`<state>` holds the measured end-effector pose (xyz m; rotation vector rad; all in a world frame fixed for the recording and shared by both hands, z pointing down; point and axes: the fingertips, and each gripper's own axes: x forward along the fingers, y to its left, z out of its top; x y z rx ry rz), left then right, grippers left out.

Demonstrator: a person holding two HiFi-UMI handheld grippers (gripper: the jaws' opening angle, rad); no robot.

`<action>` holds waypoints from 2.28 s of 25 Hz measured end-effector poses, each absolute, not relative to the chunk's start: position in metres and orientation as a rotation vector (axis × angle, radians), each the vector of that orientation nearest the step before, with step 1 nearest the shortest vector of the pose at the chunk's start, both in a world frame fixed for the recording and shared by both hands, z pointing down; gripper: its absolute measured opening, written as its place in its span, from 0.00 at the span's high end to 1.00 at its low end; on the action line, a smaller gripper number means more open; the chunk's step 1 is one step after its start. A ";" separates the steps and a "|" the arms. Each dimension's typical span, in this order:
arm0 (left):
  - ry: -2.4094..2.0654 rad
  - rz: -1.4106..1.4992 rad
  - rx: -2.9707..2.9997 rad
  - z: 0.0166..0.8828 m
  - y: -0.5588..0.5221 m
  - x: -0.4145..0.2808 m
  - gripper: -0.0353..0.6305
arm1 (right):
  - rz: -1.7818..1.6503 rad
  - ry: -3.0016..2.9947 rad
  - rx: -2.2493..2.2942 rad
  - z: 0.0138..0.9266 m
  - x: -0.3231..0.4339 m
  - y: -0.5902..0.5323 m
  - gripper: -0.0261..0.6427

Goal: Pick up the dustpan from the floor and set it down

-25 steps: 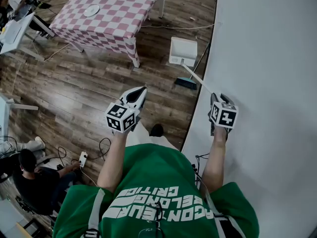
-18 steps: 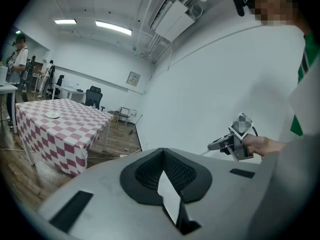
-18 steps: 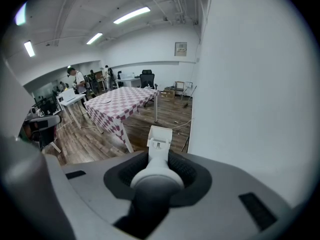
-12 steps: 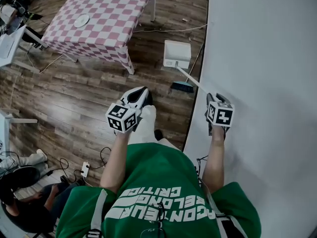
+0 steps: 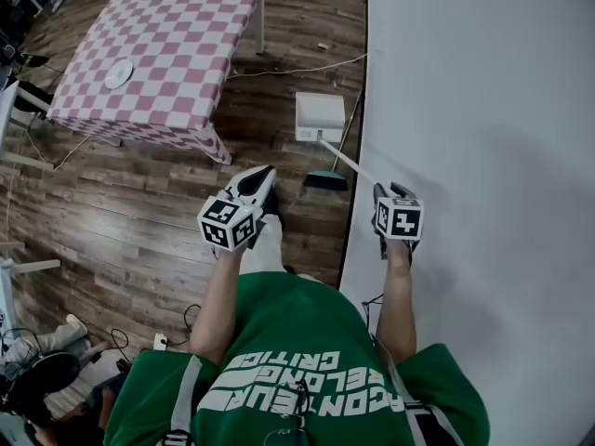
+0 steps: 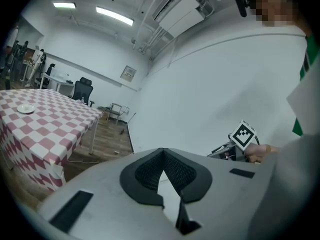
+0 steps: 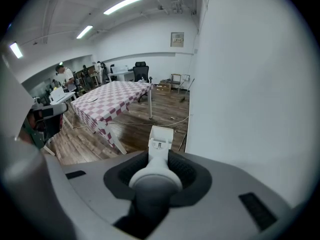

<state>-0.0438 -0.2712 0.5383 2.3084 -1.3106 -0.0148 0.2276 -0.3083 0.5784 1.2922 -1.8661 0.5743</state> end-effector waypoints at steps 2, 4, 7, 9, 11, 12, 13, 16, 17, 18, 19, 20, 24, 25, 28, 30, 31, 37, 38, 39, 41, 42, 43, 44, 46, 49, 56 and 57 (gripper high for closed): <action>-1.297 -0.019 2.309 0.537 -0.295 -0.046 0.94 | 0.588 -1.845 1.286 0.583 0.226 -0.327 0.79; -1.278 -0.018 2.314 0.537 -0.315 -0.049 0.94 | 0.603 -1.822 1.280 0.590 0.223 -0.342 0.79; -1.250 -0.013 2.316 0.541 -0.347 -0.056 0.94 | 0.628 -1.787 1.269 0.604 0.216 -0.369 0.79; -1.238 -0.016 2.302 0.546 -0.370 -0.062 0.94 | 0.651 -1.769 1.259 0.613 0.208 -0.388 0.79; -1.228 -0.015 2.290 0.549 -0.389 -0.068 0.94 | 0.668 -1.746 1.250 0.619 0.200 -0.404 0.79; -1.225 -0.015 2.288 0.550 -0.398 -0.071 0.94 | 0.675 -1.734 1.245 0.622 0.197 -0.411 0.79; -1.224 -0.015 2.288 0.550 -0.408 -0.075 0.94 | 0.682 -1.722 1.239 0.626 0.194 -0.419 0.79; -1.230 -0.027 2.281 0.549 -0.436 -0.090 0.94 | 0.700 -1.695 1.216 0.637 0.183 -0.442 0.79; -1.233 -0.030 2.276 0.549 -0.443 -0.095 0.94 | 0.705 -1.688 1.206 0.641 0.179 -0.449 0.79; -1.235 -0.031 2.270 0.549 -0.449 -0.098 0.94 | 0.709 -1.681 1.196 0.646 0.175 -0.455 0.79; -1.236 -0.029 2.264 0.551 -0.454 -0.101 0.94 | 0.712 -1.676 1.185 0.651 0.172 -0.461 0.79; -1.236 -0.026 2.260 0.553 -0.457 -0.104 0.94 | 0.715 -1.671 1.175 0.656 0.169 -0.467 0.79; -1.229 -0.047 2.256 0.560 -0.469 -0.114 0.94 | 0.726 -1.654 1.137 0.679 0.152 -0.489 0.79; -1.226 -0.064 2.257 0.561 -0.472 -0.116 0.94 | 0.731 -1.649 1.128 0.684 0.147 -0.494 0.79; -1.227 -0.070 2.255 0.566 -0.479 -0.118 0.94 | 0.739 -1.639 1.103 0.699 0.133 -0.506 0.79; -1.229 -0.060 2.253 0.569 -0.483 -0.118 0.94 | 0.738 -1.636 1.082 0.710 0.124 -0.513 0.79; -1.231 -0.058 2.252 0.570 -0.484 -0.118 0.94 | 0.737 -1.635 1.071 0.715 0.119 -0.516 0.79; -1.263 -0.053 2.233 0.584 -0.492 -0.128 0.94 | 0.727 -1.626 0.999 0.753 0.103 -0.541 0.79; -1.272 -0.044 2.219 0.589 -0.494 -0.132 0.94 | 0.726 -1.624 0.987 0.759 0.099 -0.546 0.79; -1.280 -0.033 2.206 0.593 -0.494 -0.136 0.94 | 0.727 -1.619 0.972 0.766 0.096 -0.548 0.79; -1.291 -0.013 2.186 0.598 -0.494 -0.143 0.94 | 0.733 -1.606 0.944 0.780 0.089 -0.552 0.79; -1.297 -0.006 2.179 0.599 -0.495 -0.147 0.94 | 0.738 -1.598 0.933 0.786 0.085 -0.555 0.79; -1.301 0.001 2.173 0.601 -0.496 -0.150 0.94 | 0.741 -1.589 0.925 0.791 0.081 -0.557 0.79; -1.305 0.006 2.168 0.602 -0.499 -0.153 0.94 | 0.743 -1.580 0.918 0.796 0.078 -0.560 0.79; -1.308 0.013 2.160 0.605 -0.504 -0.157 0.94 | 0.744 -1.561 0.905 0.805 0.073 -0.565 0.79; -1.310 0.023 2.149 0.608 -0.513 -0.163 0.94 | 0.747 -1.541 0.886 0.819 0.065 -0.571 0.79; -1.323 0.037 2.132 0.615 -0.528 -0.177 0.94 | 0.735 -1.508 0.851 0.848 0.052 -0.581 0.79; -1.327 0.041 2.124 0.617 -0.529 -0.180 0.94 | 0.727 -1.504 0.844 0.849 0.049 -0.583 0.79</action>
